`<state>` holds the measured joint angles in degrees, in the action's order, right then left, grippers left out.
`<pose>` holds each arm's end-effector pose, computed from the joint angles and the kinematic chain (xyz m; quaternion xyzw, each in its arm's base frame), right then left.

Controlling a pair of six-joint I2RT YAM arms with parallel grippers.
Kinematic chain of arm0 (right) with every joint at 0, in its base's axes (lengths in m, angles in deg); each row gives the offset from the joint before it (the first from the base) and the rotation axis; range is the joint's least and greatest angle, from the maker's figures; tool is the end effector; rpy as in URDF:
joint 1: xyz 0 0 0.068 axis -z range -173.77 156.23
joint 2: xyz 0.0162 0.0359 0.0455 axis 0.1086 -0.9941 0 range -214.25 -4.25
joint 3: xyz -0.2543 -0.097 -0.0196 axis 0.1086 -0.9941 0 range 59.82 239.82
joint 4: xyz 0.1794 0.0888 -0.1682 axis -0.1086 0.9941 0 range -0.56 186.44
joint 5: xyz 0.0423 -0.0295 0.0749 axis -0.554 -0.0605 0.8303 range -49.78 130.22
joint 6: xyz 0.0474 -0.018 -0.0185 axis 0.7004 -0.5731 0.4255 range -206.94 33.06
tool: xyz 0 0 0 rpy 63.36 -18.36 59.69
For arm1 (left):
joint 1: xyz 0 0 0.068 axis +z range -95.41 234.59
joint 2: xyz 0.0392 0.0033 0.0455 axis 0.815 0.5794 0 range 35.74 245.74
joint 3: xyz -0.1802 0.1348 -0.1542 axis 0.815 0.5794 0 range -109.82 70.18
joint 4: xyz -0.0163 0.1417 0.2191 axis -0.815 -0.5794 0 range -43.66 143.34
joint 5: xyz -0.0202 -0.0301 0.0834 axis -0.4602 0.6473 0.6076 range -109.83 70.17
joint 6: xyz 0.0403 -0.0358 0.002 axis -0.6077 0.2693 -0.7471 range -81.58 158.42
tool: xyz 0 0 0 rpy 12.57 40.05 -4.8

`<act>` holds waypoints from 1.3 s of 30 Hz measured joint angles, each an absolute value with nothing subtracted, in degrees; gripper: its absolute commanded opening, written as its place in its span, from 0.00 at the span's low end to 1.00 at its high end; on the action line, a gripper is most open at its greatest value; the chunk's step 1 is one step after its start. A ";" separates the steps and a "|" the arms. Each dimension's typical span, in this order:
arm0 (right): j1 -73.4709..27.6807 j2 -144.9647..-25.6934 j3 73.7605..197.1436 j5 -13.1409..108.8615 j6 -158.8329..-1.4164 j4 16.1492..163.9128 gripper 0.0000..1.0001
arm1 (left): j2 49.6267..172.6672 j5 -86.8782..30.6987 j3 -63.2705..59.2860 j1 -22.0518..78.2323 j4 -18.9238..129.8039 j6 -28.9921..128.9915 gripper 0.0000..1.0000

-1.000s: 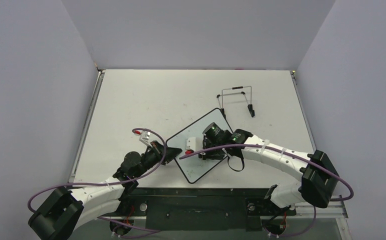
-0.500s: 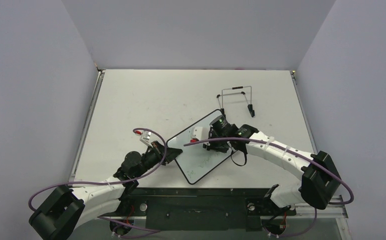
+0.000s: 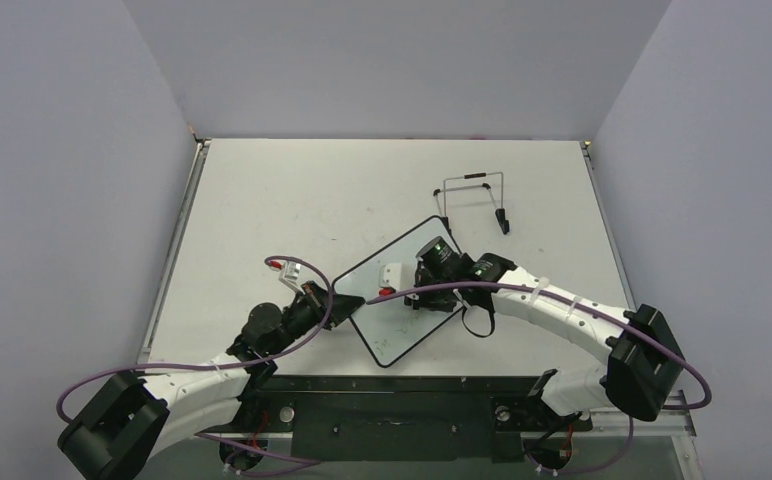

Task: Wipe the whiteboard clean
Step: Erase the whiteboard at the center of the board.

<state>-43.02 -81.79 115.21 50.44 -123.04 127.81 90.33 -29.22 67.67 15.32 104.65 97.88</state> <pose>0.1690 0.2058 0.2395 -0.6696 0.6928 0.1146 0.2418 0.1312 -0.1147 0.1708 -0.0678 0.7085 -0.5692 0.4117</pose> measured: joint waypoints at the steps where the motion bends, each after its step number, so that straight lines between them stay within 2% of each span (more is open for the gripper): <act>1: -42.41 -81.83 115.32 49.93 -122.82 127.46 0.00 | 90.33 -29.13 67.67 15.32 104.65 97.88 0.00; 8: -38.85 -80.93 114.91 49.63 -123.69 126.82 0.00 | 90.33 -29.17 67.67 15.30 104.69 97.97 0.00; 18: -39.79 -80.06 114.36 55.11 -126.62 130.10 0.00 | 90.33 -29.30 67.67 15.30 105.02 97.99 0.00; 31: -35.61 -80.21 114.54 46.48 -119.47 122.80 0.00 | 90.79 -29.54 67.67 15.30 105.39 98.06 0.00; 39: -42.80 -80.32 114.54 52.67 -125.27 127.78 0.00 | 90.94 -29.57 67.67 15.30 105.96 98.03 0.00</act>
